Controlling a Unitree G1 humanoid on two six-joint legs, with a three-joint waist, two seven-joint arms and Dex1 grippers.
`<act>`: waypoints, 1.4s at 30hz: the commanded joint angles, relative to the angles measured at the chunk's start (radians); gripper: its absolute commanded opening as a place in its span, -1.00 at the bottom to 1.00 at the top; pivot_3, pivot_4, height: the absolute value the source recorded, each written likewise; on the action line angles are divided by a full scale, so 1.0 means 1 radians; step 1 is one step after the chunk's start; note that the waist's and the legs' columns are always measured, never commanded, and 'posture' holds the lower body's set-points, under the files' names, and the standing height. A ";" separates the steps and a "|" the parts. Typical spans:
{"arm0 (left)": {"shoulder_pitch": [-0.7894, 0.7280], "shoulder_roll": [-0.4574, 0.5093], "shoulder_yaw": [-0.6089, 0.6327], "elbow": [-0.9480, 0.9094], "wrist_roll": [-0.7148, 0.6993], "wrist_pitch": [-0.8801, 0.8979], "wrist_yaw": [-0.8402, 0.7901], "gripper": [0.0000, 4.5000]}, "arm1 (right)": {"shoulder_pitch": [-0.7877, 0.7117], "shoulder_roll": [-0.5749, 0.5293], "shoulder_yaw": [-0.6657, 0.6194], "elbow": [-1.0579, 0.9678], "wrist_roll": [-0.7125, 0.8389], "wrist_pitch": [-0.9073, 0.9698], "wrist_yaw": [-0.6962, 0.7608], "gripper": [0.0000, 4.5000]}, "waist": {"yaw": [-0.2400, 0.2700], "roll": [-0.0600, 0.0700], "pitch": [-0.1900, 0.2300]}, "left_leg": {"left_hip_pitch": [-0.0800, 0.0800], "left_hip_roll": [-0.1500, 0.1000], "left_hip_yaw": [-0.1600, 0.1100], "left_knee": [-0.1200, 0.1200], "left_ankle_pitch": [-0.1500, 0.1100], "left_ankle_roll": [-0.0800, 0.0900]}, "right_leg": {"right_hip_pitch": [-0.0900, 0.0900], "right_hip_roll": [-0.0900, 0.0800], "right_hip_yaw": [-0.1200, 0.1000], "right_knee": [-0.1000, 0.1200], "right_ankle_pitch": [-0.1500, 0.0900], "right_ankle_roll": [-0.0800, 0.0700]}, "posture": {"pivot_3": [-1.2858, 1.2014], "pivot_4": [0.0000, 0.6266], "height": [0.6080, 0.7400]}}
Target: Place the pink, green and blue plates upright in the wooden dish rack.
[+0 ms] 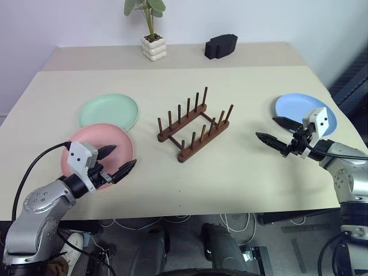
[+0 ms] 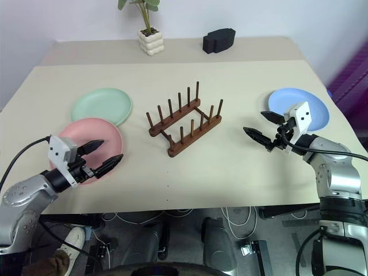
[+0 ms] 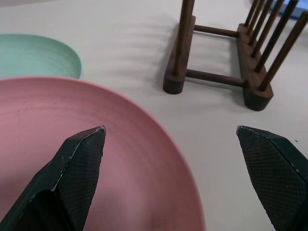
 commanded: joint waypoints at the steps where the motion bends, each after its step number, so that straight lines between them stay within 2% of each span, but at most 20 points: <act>1: -0.005 0.000 0.013 -0.038 -0.003 -0.001 0.014 1.00 | -0.042 0.006 -0.002 0.020 -0.006 -0.025 0.006 0.98 | 0.000 0.000 0.000 | 0.000 0.000 0.000 0.000 0.000 0.000 | 0.000 0.000 0.000 0.000 0.000 0.000 | 0.03 -0.52 0.94; 7: -0.009 -0.009 -0.009 -0.057 0.003 0.003 0.023 1.00 | -0.068 0.022 0.014 0.037 -0.018 -0.033 0.006 0.98 | 0.000 0.000 0.000 | 0.000 0.000 0.000 0.000 0.000 0.000 | 0.000 0.000 0.000 0.000 0.000 0.000 | 0.03 -0.52 0.94; 19: -0.031 -0.014 -0.070 -0.055 0.011 0.006 0.023 1.00 | -0.007 -0.007 0.000 -0.038 -0.011 -0.005 0.012 0.98 | 0.001 0.000 0.000 | 0.000 0.000 0.000 0.000 0.000 0.000 | 0.000 0.000 0.000 0.000 0.000 0.000 | 0.03 -0.52 0.94; 26: -0.061 0.007 -0.087 -0.060 -0.044 0.059 -0.033 1.00 | 0.039 0.017 0.003 -0.075 -0.010 -0.014 -0.012 0.98 | 0.001 0.000 0.000 | 0.000 0.000 0.000 0.000 0.000 0.000 | 0.000 0.000 0.000 0.000 0.000 0.000 | 0.03 -0.52 0.94; 33: -0.161 0.062 -0.243 -0.053 0.041 0.080 -0.091 1.00 | 0.089 0.049 0.005 -0.134 0.002 -0.011 -0.041 0.98 | 0.004 0.000 0.000 | 0.000 0.000 0.000 0.000 0.000 0.000 | 0.000 0.000 0.000 0.000 0.000 0.000 | 0.03 -0.52 0.94; 39: -0.325 0.020 -0.400 0.008 0.123 0.154 -0.052 1.00 | 0.153 0.076 -0.006 -0.192 0.012 -0.015 -0.067 0.98 | 0.003 0.000 0.000 | -0.001 -0.001 0.000 0.000 0.000 0.000 | 0.000 0.000 0.000 0.000 0.000 0.000 | 0.03 -0.52 0.94; 42: -0.366 -0.003 -0.432 0.041 0.136 0.186 -0.049 1.00 | 0.172 0.089 -0.005 -0.227 0.017 -0.009 -0.092 0.98 | -0.003 0.000 0.000 | -0.001 -0.002 0.000 0.000 0.000 0.000 | 0.000 0.001 0.000 0.000 0.000 0.000 | 0.03 -0.52 0.94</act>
